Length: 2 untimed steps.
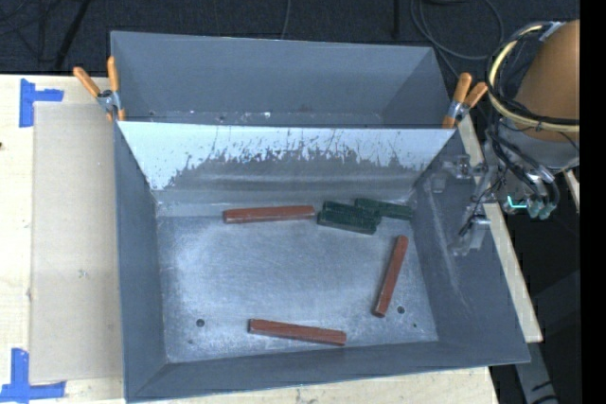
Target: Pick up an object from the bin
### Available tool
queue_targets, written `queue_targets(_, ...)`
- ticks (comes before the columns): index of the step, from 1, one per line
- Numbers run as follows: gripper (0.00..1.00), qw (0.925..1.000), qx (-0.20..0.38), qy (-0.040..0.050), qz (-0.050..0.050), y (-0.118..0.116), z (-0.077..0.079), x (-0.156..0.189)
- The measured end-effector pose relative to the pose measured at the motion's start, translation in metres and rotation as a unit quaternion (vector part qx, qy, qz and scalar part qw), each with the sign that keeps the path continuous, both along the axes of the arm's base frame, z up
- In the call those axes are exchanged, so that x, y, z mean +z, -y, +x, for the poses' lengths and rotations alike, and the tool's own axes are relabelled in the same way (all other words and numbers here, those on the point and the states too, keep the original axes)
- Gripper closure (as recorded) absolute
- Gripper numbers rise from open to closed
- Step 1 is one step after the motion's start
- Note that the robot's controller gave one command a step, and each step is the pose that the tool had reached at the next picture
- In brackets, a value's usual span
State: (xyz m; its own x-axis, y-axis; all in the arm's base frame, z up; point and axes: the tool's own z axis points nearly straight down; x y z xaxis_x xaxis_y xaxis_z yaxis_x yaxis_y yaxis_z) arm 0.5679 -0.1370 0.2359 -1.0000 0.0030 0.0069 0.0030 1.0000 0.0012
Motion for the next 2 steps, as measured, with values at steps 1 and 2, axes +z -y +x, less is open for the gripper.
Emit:
queue_targets(1, 0.0, 0.9995, 0.032, -0.0006, 0.001, -0.026, -0.02, -0.171)
queue_targets(2, 0.0, 0.9753, 0.221, 0.0027, 0.001, -0.049, -0.02, -0.167)
